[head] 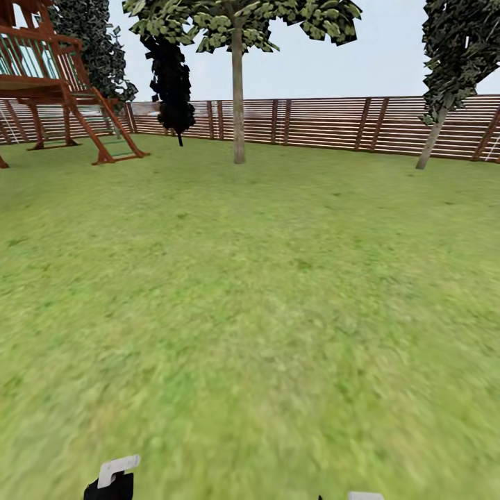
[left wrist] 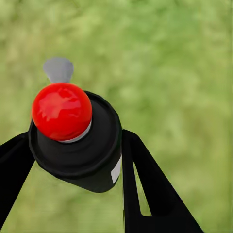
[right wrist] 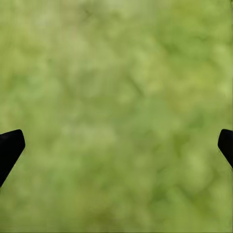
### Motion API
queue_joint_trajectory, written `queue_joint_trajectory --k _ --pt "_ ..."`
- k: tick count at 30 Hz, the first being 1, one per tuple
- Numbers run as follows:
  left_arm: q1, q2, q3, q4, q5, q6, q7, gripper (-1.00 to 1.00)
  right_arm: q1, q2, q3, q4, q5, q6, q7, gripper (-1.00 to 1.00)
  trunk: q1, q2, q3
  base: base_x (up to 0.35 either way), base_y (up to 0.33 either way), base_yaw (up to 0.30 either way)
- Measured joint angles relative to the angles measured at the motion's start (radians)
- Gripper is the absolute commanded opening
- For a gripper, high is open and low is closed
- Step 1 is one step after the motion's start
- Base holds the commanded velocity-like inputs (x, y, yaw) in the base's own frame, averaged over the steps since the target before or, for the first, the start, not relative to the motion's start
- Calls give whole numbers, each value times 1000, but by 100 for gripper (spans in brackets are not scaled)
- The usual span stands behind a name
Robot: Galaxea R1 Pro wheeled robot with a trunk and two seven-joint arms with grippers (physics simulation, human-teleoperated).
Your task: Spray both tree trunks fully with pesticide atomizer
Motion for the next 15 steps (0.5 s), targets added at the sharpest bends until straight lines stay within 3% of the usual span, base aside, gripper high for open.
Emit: queue_joint_trajectory --k 15 --pt "0 0 0 1 -1 0 0 -100 1 0 0 0 0 0 0 100 0 0 0 339 0 0"
